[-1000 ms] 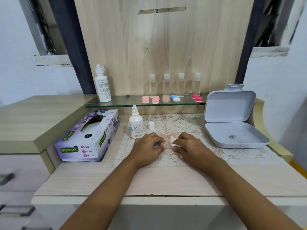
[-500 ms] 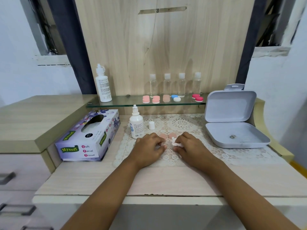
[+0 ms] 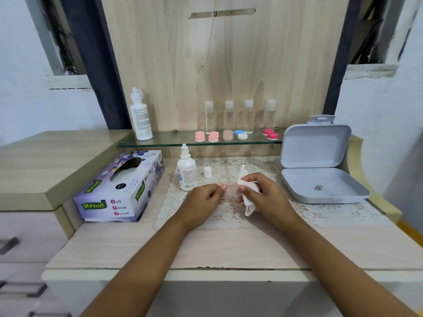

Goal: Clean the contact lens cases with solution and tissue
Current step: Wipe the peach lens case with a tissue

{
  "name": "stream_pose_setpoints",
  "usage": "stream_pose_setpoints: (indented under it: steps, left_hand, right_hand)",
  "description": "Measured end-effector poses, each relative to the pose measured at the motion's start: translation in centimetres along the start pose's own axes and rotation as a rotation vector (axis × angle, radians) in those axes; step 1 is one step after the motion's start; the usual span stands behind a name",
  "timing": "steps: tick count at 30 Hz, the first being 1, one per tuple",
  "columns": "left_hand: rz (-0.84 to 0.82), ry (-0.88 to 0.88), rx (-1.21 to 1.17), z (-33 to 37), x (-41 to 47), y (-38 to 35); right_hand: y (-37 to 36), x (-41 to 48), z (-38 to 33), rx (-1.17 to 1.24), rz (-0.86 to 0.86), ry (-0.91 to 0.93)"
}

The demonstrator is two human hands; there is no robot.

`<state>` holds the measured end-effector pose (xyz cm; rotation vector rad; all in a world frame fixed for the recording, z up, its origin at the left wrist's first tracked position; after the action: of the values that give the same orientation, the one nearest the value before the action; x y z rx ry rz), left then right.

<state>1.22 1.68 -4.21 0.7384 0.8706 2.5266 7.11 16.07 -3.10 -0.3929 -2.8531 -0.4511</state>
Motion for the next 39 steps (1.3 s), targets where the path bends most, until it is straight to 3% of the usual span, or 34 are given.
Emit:
stream_pose_setpoints:
  steps: [6, 12, 17, 20, 26, 30, 36, 39]
  left_hand:
    - [0.017, -0.092, -0.172, 1.1, -0.4, 0.2]
    - [0.074, -0.145, -0.138, 1.2, -0.2, 0.8]
    - [0.093, -0.125, -0.154, 0.9, -0.1, 1.0]
    - [0.078, -0.142, -0.141, 1.0, -0.2, 0.8]
    - [0.048, -0.307, -0.036, 2.8, -0.6, 0.5]
    - [0.051, -0.258, -0.051, 2.3, -0.5, 0.5]
    - [0.070, -0.202, -0.169, 2.1, -0.5, 1.1]
    - [0.054, -0.197, -0.168, 2.2, -0.5, 0.8]
  right_hand:
    - [0.7, 0.0, -0.3, 0.054, 0.071, 0.034]
    - [0.5, -0.1, -0.1, -0.133, 0.088, 0.046]
    - [-0.6, -0.7, -0.3, -0.198, -0.053, 0.047]
    - [-0.2, -0.5, -0.4, -0.287, -0.007, 0.083]
    - [0.1, -0.3, -0.4, -0.247, 0.079, 0.065]
    - [0.2, -0.1, -0.4, -0.252, 0.099, 0.032]
    - [-0.2, -0.5, -0.2, -0.203, -0.023, 0.028]
    - [0.3, -0.4, -0.4, -0.189, 0.034, 0.017]
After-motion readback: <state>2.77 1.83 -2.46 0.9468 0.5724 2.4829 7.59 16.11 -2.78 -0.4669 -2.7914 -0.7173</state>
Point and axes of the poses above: each hand's wrist, its own x-axis towards the middle knuckle, its own y-axis out of the back of the hand, z = x × y, the point moved 8 cm from there along x, towards the middle knuckle, and after that the axes turned 4 degrees about -y, right-handed, at the moved point
